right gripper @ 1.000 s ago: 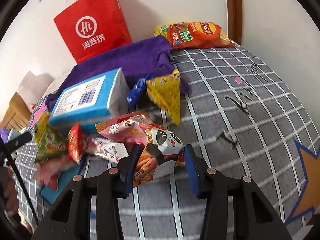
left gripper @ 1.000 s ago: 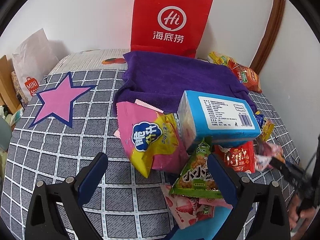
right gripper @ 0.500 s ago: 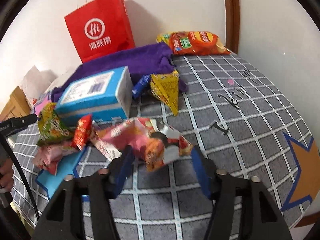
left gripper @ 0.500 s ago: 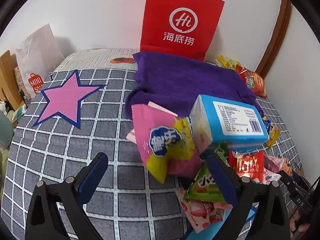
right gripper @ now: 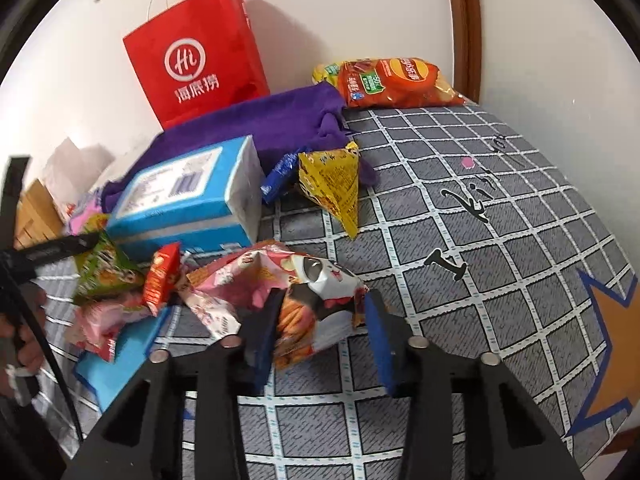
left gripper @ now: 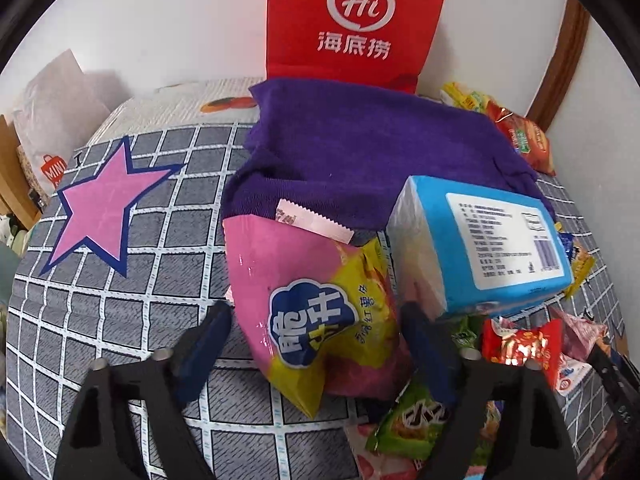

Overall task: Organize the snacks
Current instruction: 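Close the right tool on the panda packet while the left tool grasps the pink-yellow bag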

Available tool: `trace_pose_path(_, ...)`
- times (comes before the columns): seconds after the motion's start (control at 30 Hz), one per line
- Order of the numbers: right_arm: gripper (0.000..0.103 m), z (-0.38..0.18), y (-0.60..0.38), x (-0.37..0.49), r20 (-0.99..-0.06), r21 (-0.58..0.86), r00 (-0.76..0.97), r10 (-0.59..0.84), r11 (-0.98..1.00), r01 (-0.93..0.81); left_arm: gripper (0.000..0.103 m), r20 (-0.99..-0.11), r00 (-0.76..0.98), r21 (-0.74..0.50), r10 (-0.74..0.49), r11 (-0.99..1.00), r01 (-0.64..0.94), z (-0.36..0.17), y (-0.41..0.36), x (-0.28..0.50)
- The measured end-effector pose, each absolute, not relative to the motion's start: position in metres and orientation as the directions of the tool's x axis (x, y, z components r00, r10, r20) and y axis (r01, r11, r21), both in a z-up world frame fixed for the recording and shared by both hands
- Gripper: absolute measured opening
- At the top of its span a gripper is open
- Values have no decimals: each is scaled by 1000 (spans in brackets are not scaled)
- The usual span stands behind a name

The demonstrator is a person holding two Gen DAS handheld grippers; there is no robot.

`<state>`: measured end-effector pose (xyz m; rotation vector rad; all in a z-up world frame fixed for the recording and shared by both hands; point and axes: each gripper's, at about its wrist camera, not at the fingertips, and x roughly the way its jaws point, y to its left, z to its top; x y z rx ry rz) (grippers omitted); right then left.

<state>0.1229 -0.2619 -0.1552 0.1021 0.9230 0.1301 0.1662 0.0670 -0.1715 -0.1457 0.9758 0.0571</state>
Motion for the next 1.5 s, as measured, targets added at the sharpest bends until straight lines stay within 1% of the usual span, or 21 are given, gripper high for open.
trace_pose_path(0.03, 34, -154, -262, 123, -788, 151, 594, 161, 986, -66, 68, -828, 559, -110, -30, 988, -110, -171, 67, 167)
trace_pose_path(0.07, 34, -152, -263, 124, -789, 149, 594, 156, 987, -62, 66, -828, 559, -119, -40, 987, -106, -171, 68, 167)
trace_pose_path(0.13, 34, -151, -261, 125, -791, 126, 596, 140, 990, -65, 51, -830, 557, -107, -34, 989, -98, -169, 66, 167)
trace_pose_path(0.23, 33, -152, -258, 125, -795, 111, 592, 133, 991, -75, 48, -827, 561, -94, -23, 991, -98, -165, 67, 163)
trace_pose_path(0.4, 30, -146, -256, 121, -789, 113, 600, 135, 991, -74, 48, -814, 579, -121, -40, 987, -101, -151, 77, 152)
trace_pose_path(0.53, 29, -134, -254, 114, -777, 101, 617, 126, 992, -75, 48, -793, 606, -144, -55, 984, -99, -134, 85, 140)
trace_pose_path(0.8, 29, -96, -248, 98, -733, 80, 672, 104, 995, -66, 48, -747, 663, -150, -48, 984, -97, -94, 96, 122)
trace_pose_path(1.0, 28, -61, -236, 106, -698, 45, 712, 77, 997, -64, 48, -719, 694, -150, -43, 984, -95, -69, 101, 119)
trace_pose_path(1.1, 25, -47, -231, 120, -683, 51, 726, 79, 997, -61, 48, -711, 702, -142, -37, 986, -91, -59, 101, 125)
trace_pose_path(1.2, 14, -38, -224, 138, -668, 76, 735, 112, 994, -83, 48, -705, 709, -128, -31, 988, -84, -50, 99, 136)
trace_pose_path(1.33, 10, -39, -212, 164, -669, 101, 725, 163, 986, -129, 48, -705, 708, -125, -39, 990, -70, -44, 95, 155)
trace_pose_path(1.47, 11, -47, -211, 180, -700, 106, 692, 174, 984, -141, 48, -708, 705, -120, -41, 991, -63, -43, 91, 170)
trace_pose_path(1.5, 19, -50, -214, 180, -706, 118, 682, 189, 982, -149, 48, -709, 703, -125, -46, 990, -62, -44, 91, 173)
